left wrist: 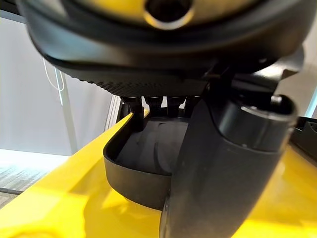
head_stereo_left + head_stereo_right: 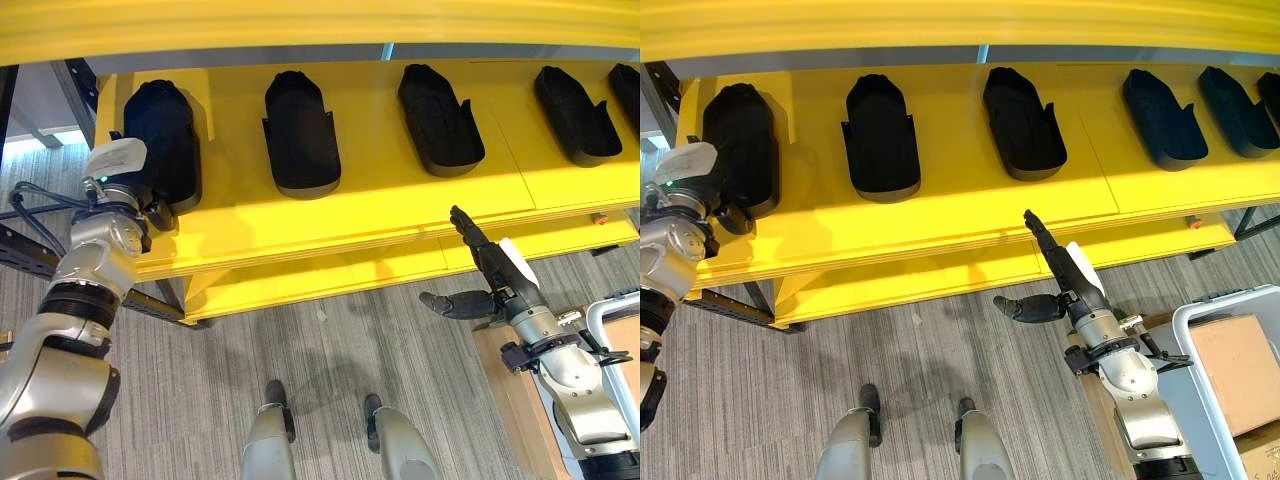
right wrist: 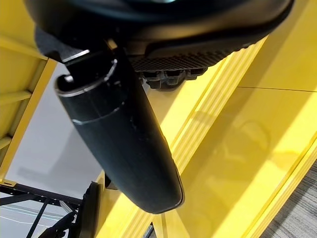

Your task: Move parts from the plastic box to the shelf.

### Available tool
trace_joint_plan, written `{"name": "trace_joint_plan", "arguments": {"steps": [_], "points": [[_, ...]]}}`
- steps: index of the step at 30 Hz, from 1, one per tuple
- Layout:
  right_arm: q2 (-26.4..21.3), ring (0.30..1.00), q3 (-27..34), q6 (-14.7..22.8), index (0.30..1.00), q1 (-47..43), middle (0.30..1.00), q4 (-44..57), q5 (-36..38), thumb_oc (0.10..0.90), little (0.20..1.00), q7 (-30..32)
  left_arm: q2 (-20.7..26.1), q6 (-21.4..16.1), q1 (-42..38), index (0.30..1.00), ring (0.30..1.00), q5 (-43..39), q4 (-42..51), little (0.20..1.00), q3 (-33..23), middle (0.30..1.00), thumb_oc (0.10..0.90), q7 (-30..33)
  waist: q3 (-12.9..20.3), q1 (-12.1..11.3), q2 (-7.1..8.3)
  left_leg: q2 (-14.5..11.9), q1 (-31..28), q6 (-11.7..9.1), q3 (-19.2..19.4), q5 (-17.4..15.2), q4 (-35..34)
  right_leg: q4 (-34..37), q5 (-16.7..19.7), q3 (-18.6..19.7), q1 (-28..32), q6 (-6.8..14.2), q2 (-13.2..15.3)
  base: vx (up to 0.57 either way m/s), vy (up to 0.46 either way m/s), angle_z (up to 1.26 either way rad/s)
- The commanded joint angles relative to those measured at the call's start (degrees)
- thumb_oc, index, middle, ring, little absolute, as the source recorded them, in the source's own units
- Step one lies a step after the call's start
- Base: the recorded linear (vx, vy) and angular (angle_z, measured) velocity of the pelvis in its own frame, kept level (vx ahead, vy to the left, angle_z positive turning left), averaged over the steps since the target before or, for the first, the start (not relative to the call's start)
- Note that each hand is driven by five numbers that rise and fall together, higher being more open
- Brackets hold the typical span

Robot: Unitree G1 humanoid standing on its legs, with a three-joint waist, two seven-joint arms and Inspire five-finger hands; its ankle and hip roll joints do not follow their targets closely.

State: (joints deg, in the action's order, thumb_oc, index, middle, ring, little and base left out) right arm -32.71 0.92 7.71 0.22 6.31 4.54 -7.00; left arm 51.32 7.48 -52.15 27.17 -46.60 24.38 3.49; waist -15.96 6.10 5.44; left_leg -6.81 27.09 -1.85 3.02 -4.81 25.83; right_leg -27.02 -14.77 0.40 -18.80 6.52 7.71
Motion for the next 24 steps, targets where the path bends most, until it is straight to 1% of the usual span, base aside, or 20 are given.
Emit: {"name": "trace_joint_plan", "arguments": {"steps": [1,24], "points": [[-1.5,1.0,6.7,4.2,1.0,0.2,1.0,6.5,0.5,0.9,1.0,2.5,6.1,0.5,-6.1,1.0,1.0,-1.3,0.9,1.0,-2.3,1.0,0.9,5.1,4.1,-0.3,1.24,-0.7,4.2,-0.5,-1.9,-4.0,6.7,12.9,4.6,-2.9,10.5,3.3,5.0,0.0,0.0,0.0],[-2.6,1.0,6.4,4.6,1.0,0.7,1.0,6.8,0.7,0.9,1.0,2.4,7.6,0.1,-9.6,1.0,1.0,-0.7,-0.9,1.0,0.3,1.0,0.9,6.1,4.8,-0.1,1.13,-0.6,4.3,-0.5,-1.8,-3.9,6.6,13.4,4.9,-3.0,10.9,3.6,5.2,0.0,0.0,0.0]]}}
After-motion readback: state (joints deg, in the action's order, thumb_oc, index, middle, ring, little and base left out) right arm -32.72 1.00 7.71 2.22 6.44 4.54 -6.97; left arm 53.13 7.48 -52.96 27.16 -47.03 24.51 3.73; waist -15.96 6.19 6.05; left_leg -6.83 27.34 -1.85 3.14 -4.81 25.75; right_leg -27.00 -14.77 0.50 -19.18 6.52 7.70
